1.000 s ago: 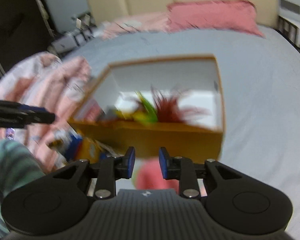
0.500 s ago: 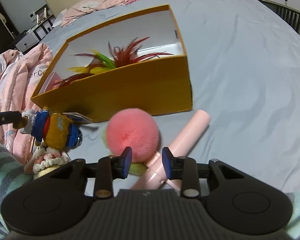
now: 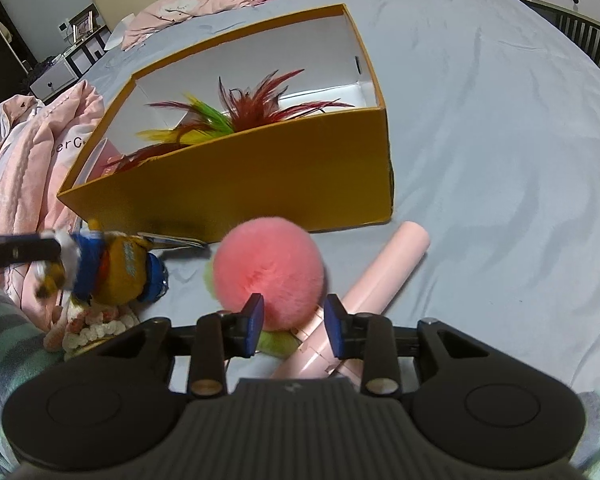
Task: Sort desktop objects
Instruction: 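Reach the right tool toward the pink tube while the left tool approaches the pink pompom ball, then grasp the pink pompom ball with the left tool while the right tool grasps the pink tube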
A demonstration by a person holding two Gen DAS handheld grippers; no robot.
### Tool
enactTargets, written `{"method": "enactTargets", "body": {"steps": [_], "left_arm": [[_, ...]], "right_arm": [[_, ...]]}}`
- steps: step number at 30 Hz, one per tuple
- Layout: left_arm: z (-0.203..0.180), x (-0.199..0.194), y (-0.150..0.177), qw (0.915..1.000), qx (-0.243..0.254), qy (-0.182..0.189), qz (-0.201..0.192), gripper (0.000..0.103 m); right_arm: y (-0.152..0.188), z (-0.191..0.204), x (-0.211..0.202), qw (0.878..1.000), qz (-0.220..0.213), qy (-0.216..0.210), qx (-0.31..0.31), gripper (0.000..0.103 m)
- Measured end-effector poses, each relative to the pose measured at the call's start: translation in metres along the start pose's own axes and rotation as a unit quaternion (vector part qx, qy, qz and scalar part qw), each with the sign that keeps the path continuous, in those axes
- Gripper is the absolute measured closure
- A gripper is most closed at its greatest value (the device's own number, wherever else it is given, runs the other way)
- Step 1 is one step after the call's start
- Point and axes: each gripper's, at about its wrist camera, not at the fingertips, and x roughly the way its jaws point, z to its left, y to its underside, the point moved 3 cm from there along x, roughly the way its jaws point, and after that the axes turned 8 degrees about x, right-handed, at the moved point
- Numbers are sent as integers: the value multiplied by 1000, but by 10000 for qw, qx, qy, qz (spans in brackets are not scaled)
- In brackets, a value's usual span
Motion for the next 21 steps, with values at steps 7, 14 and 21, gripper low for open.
{"method": "enactTargets", "body": {"steps": [7,14,21], "left_arm": [[-32,6,2,9985,384,365,146,61],[-61,18,-15,9941,1061,216,-90,45],[-93,70,-18,9833,1805,208,118,42]], "right_arm": [[-1,-2,-3,10000,-22,-5,-45,68],[-13,-24,-10,9988,-74,478,89,68],[-14,-53,4,9964,294,391,700,68]]}}
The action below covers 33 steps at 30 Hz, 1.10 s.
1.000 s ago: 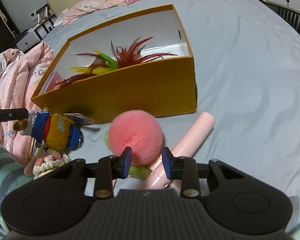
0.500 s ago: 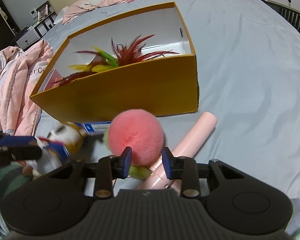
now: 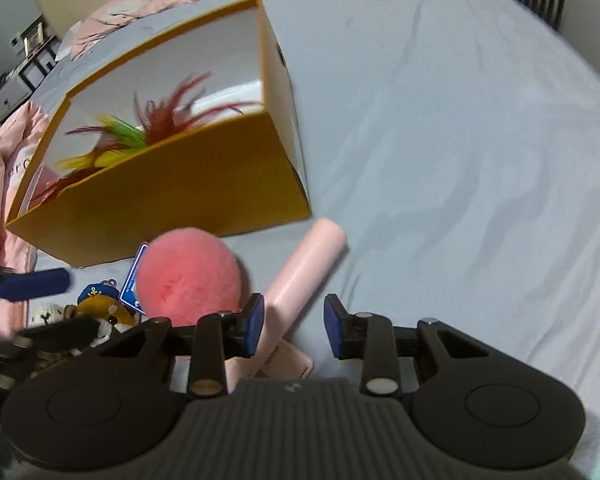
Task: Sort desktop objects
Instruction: 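Grasp the pink pompom ball with the left tool while the right tool grasps the pink tube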
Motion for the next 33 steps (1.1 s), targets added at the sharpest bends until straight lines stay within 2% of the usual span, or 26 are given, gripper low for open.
{"method": "enactTargets", "body": {"steps": [2,7,17,21,25,28,31,33], "left_arm": [[-4,12,-3,9999,114,-29,22,42],[-7,35,-9,9997,108,188,83,41],[-4,83,-11,9984,117,-19,545,41],[3,97,-8,9983,-114,31,573,48],[8,96,-8,9984,-228,63,512,54],[9,86,-5,9987,-267,29,430,55],[13,69,0,9985,-450,50,314,55],[17,57,2,9981,-580,79,208,55]], "right_arm": [[-1,-3,5,9998,111,-114,120,68],[-5,-6,15,9984,217,-405,331,70],[-7,-8,26,9962,371,-582,522,71],[-9,-12,32,9944,445,-706,653,71],[-12,-15,37,9925,531,-789,762,69],[-11,-19,36,9909,553,-851,882,69],[-9,-27,24,9890,396,-877,1119,69],[-4,-33,18,9881,437,-760,1262,69]]}}
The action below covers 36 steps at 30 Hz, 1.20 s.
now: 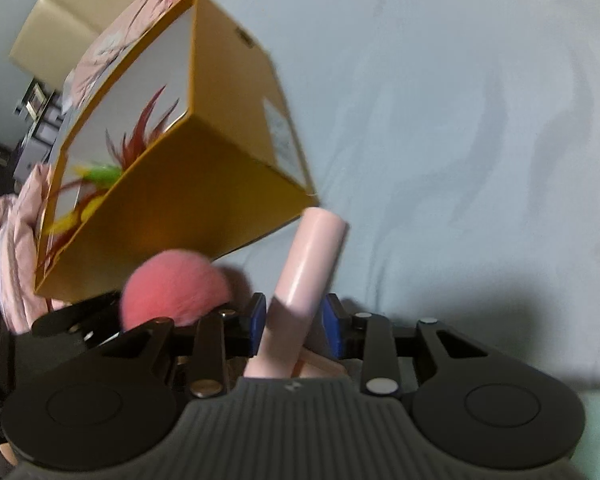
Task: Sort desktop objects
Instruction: 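Grasp the pink pompom ball with the left tool while the right tool grasps the pink tube, then carry the pink pompom ball and pink tube over the orange box with both tools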
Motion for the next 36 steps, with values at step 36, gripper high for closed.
{"method": "enactTargets", "body": {"steps": [36], "left_arm": [[19,-66,48,9950,-713,-114,-687,55]], "right_arm": [[33,55,-28,9927,-96,608,-1035,97]]}}
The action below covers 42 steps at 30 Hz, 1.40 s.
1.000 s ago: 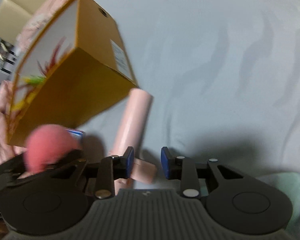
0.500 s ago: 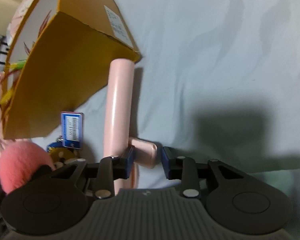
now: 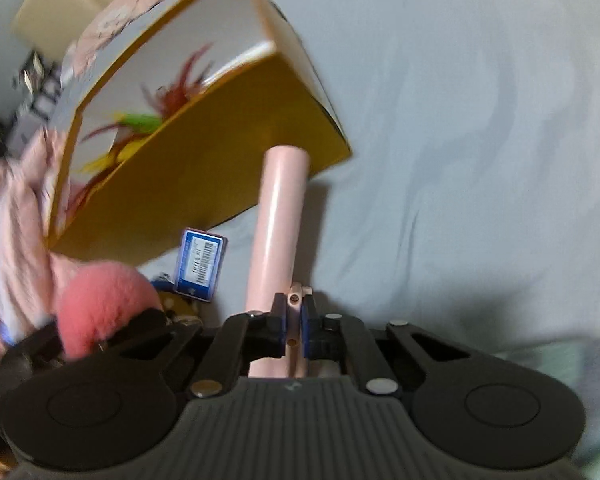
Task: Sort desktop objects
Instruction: 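Carry the pink pompom ball and pink tube over the orange box with both tools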
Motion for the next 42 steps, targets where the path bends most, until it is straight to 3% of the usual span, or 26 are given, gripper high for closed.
{"method": "enactTargets", "body": {"steps": [4,10,18,24,29,36,42], "left_arm": [[2,0,0,10000,-75,51,-1,55],[3,0,3,9999,-115,94,-2,55],[-1,-2,4,9999,-59,115,-30,55],[-4,-15,2,9994,-61,232,-250,55],[-6,-34,-4,9979,-140,418,-466,55],[-1,-78,-34,9925,-262,625,-1018,55],[22,-99,-69,9899,-338,454,-1302,55]], "right_arm": [[6,23,-4,9916,-189,745,-1043,97],[13,35,18,9827,-366,1135,-1420,96],[19,49,11,9790,-818,1177,-1451,97],[9,47,-30,9745,-1212,1296,-1376,97],[-1,44,-70,9747,-1470,1120,-1255,97],[-28,74,-113,9669,-1861,725,-1590,97],[-57,119,-121,9500,-2106,603,-2224,97]]}}
